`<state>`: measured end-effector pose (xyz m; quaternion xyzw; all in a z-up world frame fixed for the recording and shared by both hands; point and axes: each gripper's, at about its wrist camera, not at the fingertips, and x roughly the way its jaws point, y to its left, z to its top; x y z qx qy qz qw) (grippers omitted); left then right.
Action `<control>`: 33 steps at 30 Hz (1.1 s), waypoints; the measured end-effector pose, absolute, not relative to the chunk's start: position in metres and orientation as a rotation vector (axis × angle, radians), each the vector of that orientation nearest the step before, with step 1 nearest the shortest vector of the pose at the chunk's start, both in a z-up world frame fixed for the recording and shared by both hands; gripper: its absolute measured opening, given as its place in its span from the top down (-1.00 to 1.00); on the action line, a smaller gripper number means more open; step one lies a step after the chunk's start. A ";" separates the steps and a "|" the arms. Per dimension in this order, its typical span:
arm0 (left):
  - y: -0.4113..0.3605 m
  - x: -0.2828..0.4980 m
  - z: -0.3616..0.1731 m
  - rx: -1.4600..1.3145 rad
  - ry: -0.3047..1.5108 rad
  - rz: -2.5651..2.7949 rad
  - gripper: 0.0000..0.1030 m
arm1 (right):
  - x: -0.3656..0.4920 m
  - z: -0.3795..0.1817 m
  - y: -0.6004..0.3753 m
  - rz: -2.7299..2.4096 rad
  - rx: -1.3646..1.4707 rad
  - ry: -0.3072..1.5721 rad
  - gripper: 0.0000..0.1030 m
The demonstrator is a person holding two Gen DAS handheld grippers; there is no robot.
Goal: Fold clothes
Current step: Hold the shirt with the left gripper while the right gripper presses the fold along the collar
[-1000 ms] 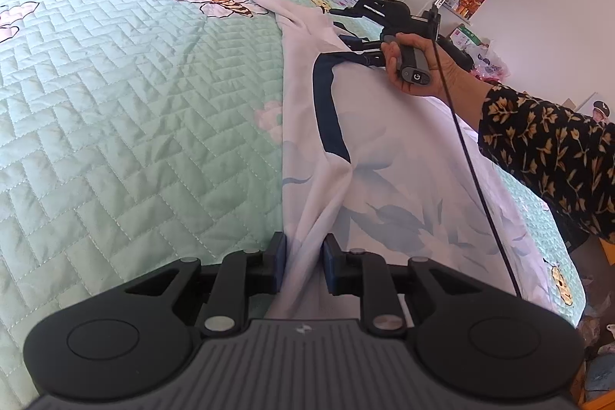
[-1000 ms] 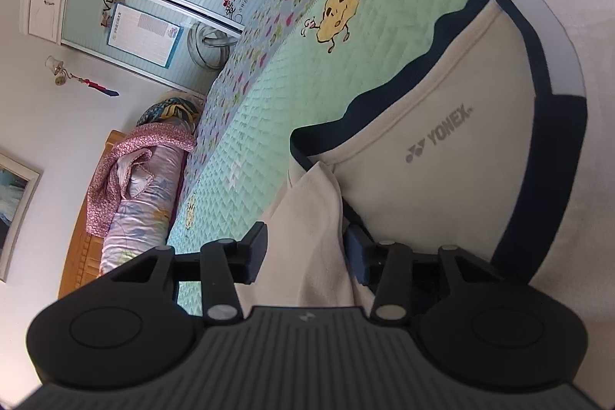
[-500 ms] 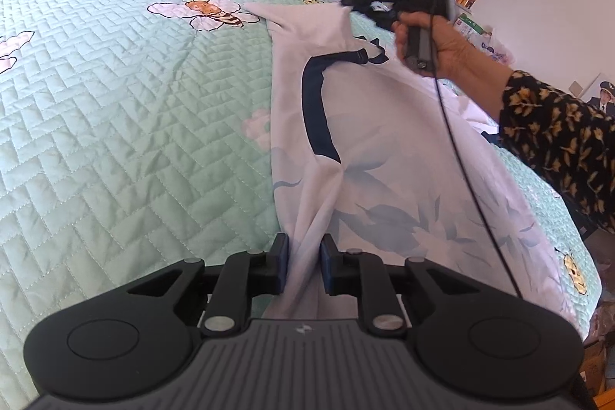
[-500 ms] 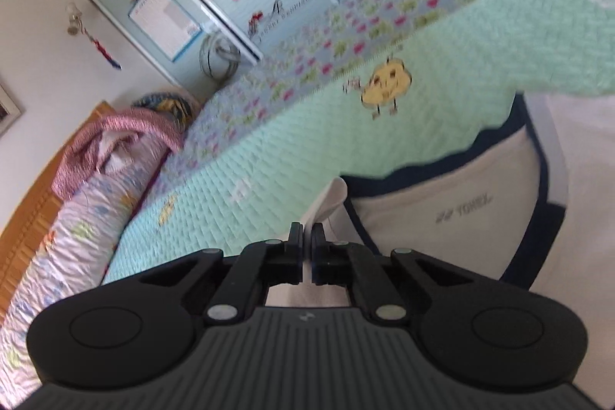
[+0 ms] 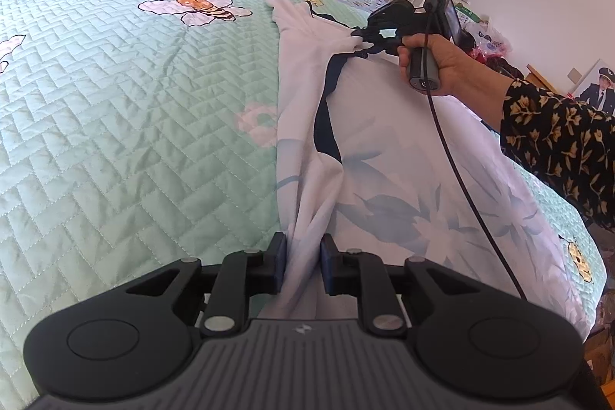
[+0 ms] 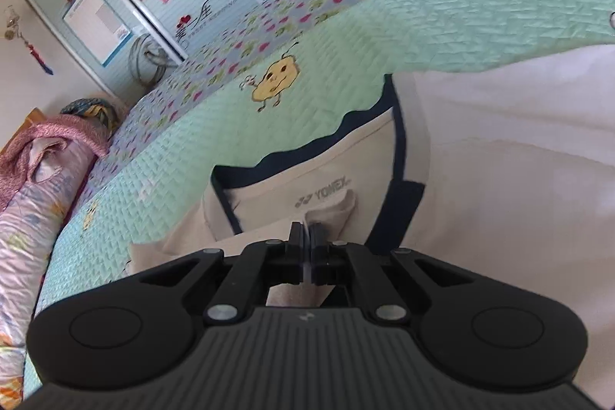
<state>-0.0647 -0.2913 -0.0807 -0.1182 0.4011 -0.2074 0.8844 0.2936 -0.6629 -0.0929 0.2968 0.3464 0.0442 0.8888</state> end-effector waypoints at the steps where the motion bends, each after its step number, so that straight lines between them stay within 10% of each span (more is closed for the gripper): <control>1: -0.291 -0.065 -0.081 -0.246 0.835 -0.431 0.64 | 0.293 -0.093 -0.664 0.101 0.634 0.719 0.84; 6: -0.292 -0.064 -0.082 -0.240 0.833 -0.432 0.64 | 0.264 -0.075 -0.677 0.110 0.710 0.658 0.13; 9: -0.293 -0.065 -0.083 -0.243 0.833 -0.428 0.64 | 0.238 -0.072 -0.678 0.148 0.733 0.700 0.07; 16: -0.294 -0.064 -0.082 -0.248 0.836 -0.410 0.61 | 0.210 -0.090 -0.665 0.170 0.782 0.776 0.11; 25: -0.296 -0.063 -0.082 -0.238 0.839 -0.401 0.61 | 0.217 -0.093 -0.643 0.170 0.689 0.802 0.91; 33: -0.295 -0.064 -0.073 -0.249 0.860 -0.378 0.62 | 0.162 -0.068 -0.665 0.059 0.838 0.723 0.94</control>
